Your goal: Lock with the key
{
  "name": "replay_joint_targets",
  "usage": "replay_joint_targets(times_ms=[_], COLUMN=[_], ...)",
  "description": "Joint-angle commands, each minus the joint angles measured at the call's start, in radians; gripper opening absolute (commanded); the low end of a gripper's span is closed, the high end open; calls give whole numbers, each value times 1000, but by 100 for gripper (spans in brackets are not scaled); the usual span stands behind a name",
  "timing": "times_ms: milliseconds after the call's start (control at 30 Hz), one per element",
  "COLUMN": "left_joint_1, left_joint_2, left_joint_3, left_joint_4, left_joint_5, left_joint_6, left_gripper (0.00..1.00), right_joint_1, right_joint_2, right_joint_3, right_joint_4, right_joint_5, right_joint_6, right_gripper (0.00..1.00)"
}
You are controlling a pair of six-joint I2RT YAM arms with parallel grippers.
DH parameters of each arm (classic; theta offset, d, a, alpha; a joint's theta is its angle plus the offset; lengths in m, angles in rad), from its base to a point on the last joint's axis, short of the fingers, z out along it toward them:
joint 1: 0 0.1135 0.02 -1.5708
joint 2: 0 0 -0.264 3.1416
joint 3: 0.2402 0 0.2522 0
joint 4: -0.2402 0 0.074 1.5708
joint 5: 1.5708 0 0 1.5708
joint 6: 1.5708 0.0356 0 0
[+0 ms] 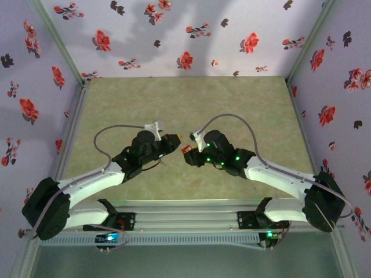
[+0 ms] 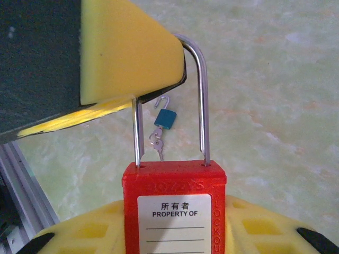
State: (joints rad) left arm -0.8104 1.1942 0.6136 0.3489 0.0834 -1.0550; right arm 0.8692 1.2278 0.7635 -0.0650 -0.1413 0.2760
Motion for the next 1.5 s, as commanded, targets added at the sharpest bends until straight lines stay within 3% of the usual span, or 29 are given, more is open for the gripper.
replay_joint_targets(times_ms=[0, 633, 900, 1467], left_joint_1=[-50, -81, -109, -140], left_joint_2=[-24, 13, 47, 63], left_joint_3=[-46, -85, -70, -82], left_joint_4=[-82, -21, -20, 19], left_joint_5=[94, 134, 138, 172], left_joint_6=[39, 76, 87, 117], left_gripper=[0, 0, 0, 0], right_joint_1=[-33, -45, -47, -96], right_joint_2=[-29, -101, -93, -157], right_joint_3=[9, -37, 0, -78], right_joint_4=[157, 261, 190, 348], right_joint_5=[177, 105, 180, 129], right_joint_6=[43, 61, 79, 140], right_gripper=[0, 0, 0, 0])
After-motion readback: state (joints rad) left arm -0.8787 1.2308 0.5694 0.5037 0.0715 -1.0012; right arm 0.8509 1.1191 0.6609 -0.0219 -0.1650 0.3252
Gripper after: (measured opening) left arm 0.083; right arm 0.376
